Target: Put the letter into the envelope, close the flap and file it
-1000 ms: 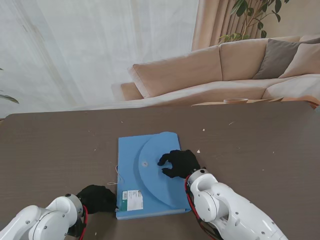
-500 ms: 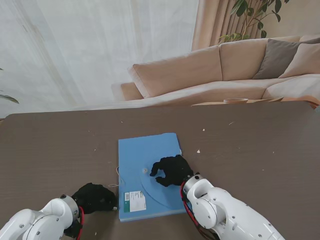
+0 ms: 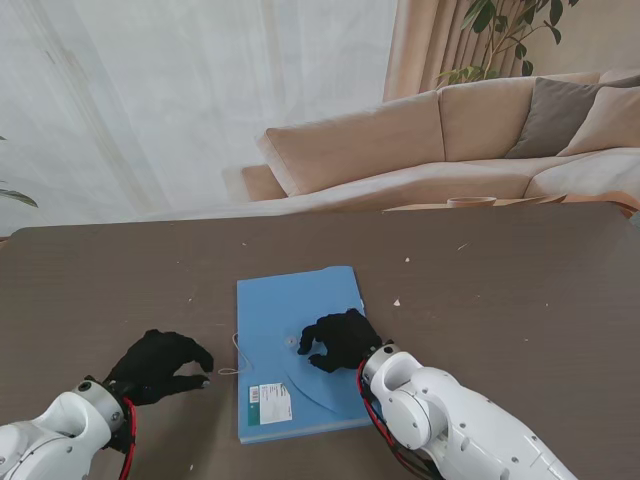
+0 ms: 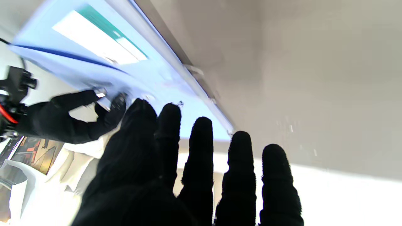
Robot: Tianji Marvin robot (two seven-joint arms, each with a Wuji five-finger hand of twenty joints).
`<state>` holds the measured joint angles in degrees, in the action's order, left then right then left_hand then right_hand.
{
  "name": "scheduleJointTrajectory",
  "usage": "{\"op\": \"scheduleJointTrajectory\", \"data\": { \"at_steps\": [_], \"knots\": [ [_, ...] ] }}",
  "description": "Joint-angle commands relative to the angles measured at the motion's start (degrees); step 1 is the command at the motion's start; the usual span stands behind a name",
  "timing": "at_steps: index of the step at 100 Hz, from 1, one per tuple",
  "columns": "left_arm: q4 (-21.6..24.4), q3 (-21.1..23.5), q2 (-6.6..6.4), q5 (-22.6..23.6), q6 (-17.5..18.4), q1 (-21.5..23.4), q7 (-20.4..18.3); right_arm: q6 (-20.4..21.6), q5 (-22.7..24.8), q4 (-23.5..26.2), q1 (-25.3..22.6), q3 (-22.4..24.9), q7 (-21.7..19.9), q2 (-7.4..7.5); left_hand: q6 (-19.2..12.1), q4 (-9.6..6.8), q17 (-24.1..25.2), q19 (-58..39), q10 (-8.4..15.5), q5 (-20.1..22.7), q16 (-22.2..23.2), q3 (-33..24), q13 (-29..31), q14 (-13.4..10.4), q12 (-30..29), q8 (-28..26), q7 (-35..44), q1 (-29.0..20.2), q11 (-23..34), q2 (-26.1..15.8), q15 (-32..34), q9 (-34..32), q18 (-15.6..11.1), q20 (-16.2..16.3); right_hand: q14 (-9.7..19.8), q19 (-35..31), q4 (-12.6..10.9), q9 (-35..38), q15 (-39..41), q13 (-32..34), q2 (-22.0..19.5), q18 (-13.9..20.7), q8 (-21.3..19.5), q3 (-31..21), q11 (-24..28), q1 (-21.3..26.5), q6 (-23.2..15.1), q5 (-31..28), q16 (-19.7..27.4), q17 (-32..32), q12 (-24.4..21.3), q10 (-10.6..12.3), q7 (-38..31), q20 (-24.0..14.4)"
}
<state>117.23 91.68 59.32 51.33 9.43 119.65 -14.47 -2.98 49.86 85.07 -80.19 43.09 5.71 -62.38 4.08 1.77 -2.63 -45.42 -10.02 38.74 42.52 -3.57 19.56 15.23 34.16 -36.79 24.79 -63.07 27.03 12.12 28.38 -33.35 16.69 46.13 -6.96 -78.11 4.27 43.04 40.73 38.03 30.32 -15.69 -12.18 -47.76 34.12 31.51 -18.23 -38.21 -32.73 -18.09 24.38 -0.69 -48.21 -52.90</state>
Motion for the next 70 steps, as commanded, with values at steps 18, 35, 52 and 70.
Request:
{"op": "scheduleJointTrajectory", "data": {
  "at_steps": [18,35,52,70],
  "knots": [
    [-3.21,-3.57,0.4,5.17,-0.18,-3.8,-0.26,-0.07,-0.49,-1.36,-0.72,-0.37,-1.37,0.06,-4.15,-0.69,5.18,10.17,4.53,-8.86,-1.94,-8.31,-10.68,-5.02,-1.36,9.99,-8.06,4.62,-4.48,0.81,-8.55,14.78,-3.15,-0.36,-1.33,0.73,-0.2,1.22,-3.77,1.25,0.5,0.55,0.91,-1.16,-0.65,1.28,-0.23,-0.31,2.69,0.53,-0.29,0.88,-0.95,0.26],
    [-4.83,-7.87,-0.08,5.7,-4.29,-6.64,-3.25,-0.1,-0.4,-1.19,-1.05,0.0,-1.2,0.07,-0.57,-0.28,5.59,15.45,4.89,-8.61,-2.44,-5.13,-13.11,-6.05,-2.54,11.03,-9.08,8.96,-6.99,0.57,-12.36,19.59,-4.1,1.11,-1.32,0.72,-0.24,1.14,-3.71,1.28,0.6,0.55,0.82,-1.35,-0.58,1.35,-0.29,-0.29,2.67,0.53,-0.26,0.85,-1.05,0.28],
    [-6.28,-11.92,-0.44,7.26,-8.42,-9.5,-5.5,-0.02,-0.43,-1.06,-1.36,0.41,-1.02,0.05,1.69,-0.57,4.78,19.21,5.49,-11.36,-1.53,-2.91,-13.14,-6.33,-2.96,12.46,-11.35,9.05,-7.77,0.55,-14.16,21.29,-4.29,4.4,-1.3,0.72,-0.22,1.13,-3.61,1.31,0.66,0.55,0.73,-1.43,-0.39,1.26,-0.28,-0.34,2.64,0.53,-0.16,0.85,-1.15,0.3],
    [-7.24,-14.86,-0.56,8.61,-10.45,-10.92,-5.68,0.07,-0.66,-1.15,-1.43,0.55,-0.91,0.0,5.62,-0.48,3.43,21.1,5.32,-13.92,-0.43,-7.21,-11.9,-6.13,-1.9,-1.48,0.93,9.61,-6.49,3.01,-14.3,20.87,-3.79,6.66,-1.32,0.73,-0.26,1.01,-3.53,1.31,0.53,0.6,0.74,-1.51,-0.25,1.03,0.0,-0.13,2.6,0.5,-0.08,0.82,-1.02,0.33]
  ]
}}
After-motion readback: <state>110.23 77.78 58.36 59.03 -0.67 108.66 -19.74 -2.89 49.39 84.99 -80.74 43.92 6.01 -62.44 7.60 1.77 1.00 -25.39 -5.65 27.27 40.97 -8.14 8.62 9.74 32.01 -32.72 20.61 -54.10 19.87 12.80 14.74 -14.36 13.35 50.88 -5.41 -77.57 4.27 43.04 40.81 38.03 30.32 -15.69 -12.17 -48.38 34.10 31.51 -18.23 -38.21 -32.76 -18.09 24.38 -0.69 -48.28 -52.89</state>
